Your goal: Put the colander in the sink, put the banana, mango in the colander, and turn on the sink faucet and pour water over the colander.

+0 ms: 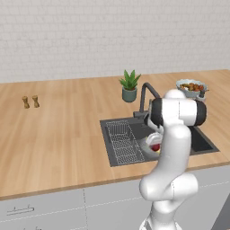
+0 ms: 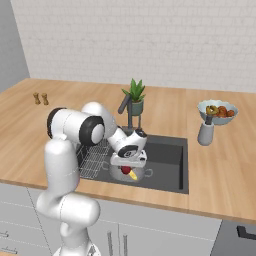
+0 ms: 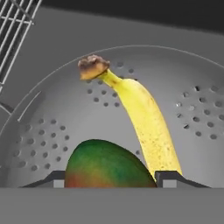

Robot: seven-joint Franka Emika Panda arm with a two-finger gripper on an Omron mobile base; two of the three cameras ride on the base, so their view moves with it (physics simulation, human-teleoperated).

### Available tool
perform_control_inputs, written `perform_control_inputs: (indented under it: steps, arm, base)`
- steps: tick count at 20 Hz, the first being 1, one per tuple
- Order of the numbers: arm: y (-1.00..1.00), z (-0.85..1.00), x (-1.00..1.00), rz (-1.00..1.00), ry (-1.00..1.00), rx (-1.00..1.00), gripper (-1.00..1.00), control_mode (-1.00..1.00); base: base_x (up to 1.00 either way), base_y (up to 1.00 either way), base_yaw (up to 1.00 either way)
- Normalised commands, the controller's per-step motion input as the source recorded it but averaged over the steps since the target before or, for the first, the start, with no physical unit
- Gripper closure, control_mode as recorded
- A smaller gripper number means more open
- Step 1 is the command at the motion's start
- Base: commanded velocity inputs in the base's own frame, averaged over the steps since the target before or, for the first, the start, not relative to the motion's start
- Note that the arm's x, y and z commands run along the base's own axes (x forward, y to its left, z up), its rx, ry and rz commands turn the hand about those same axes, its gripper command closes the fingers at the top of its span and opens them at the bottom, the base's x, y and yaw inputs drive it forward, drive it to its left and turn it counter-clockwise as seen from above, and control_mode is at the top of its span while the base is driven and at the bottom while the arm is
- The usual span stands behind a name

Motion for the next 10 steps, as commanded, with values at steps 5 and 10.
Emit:
perform_control_inputs:
  steps: [5,10]
  arm:
    - [0.13,-0.37,0.14,0.00,0.00,0.00,1.00,-1.00]
    - [0.07,-0.28,0.09,0.00,0.00,0.00,1.00,-1.00]
  base:
    - [0.00,0.00,0.00]
    - [0.00,0.00,0.00]
